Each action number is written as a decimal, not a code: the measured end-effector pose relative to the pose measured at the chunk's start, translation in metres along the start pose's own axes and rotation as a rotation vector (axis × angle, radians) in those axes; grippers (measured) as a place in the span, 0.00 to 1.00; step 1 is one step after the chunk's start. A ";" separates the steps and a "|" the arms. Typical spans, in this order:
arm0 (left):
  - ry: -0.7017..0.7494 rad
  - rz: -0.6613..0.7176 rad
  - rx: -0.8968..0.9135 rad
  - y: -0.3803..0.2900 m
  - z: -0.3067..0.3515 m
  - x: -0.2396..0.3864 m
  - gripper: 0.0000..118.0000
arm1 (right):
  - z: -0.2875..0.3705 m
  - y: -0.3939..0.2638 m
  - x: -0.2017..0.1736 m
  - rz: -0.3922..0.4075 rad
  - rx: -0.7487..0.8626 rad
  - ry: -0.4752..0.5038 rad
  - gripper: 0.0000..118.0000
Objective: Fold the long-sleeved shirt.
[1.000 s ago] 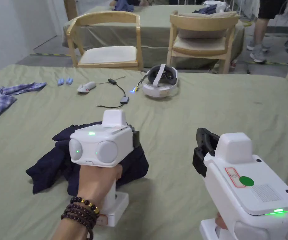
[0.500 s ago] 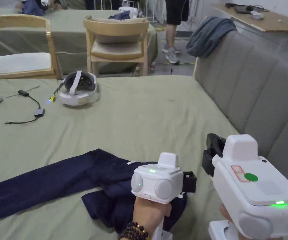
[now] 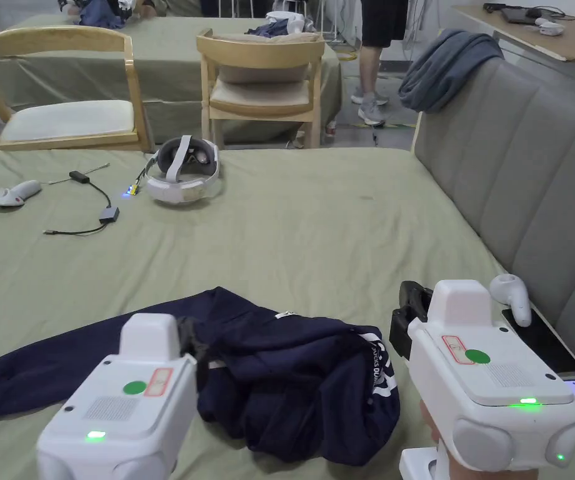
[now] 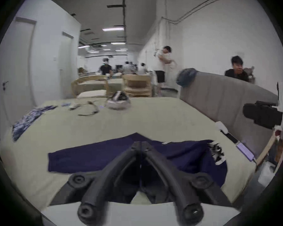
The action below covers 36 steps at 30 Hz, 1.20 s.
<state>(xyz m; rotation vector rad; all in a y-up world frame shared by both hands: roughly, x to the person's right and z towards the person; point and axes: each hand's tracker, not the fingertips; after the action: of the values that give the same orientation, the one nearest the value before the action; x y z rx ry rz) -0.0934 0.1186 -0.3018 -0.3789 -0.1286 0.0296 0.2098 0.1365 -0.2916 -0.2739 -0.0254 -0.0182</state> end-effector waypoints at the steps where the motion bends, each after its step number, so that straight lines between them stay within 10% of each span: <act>1: 0.003 0.019 -0.004 -0.002 0.006 -0.007 0.03 | -0.001 0.000 -0.001 -0.001 -0.004 0.012 0.00; 6: 0.028 0.025 -0.068 -0.001 0.004 -0.019 0.10 | 0.000 0.002 -0.004 -0.021 -0.011 0.038 0.00; 9: 0.007 0.049 -0.239 -0.008 -0.023 -0.016 0.94 | 0.004 0.005 -0.004 -0.030 -0.010 0.040 0.00; 21: -0.013 -0.007 -0.596 -0.064 -0.166 0.011 0.78 | 0.005 0.007 0.010 -0.027 -0.043 0.014 0.00; 24: -0.019 -0.043 -0.640 -0.072 -0.165 0.020 0.59 | -0.002 0.006 0.019 -0.023 -0.084 -0.005 0.00; 25: -0.035 -0.052 -0.564 -0.064 -0.149 0.023 0.39 | -0.007 0.005 0.022 -0.015 -0.103 -0.007 0.02; 26: -0.092 -0.047 -0.571 -0.057 -0.148 0.026 0.12 | -0.012 0.004 0.024 0.001 -0.144 -0.002 0.09; 30: -0.109 0.017 -0.594 -0.056 -0.144 0.016 0.11 | -0.044 -0.009 0.023 0.161 -0.363 0.052 0.68; 34: -0.128 0.072 -0.554 -0.059 -0.126 0.002 0.12 | -0.085 -0.038 0.020 0.259 -0.491 0.104 0.62; 36: -0.133 0.074 -0.542 -0.058 -0.122 -0.002 0.12 | -0.106 -0.050 0.020 0.270 -0.529 0.119 0.33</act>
<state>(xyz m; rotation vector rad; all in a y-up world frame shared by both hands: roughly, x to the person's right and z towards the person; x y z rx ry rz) -0.0795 0.0196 -0.3924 -0.9236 -0.2549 0.0942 0.2315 0.0593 -0.3800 -0.8026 0.1370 0.2298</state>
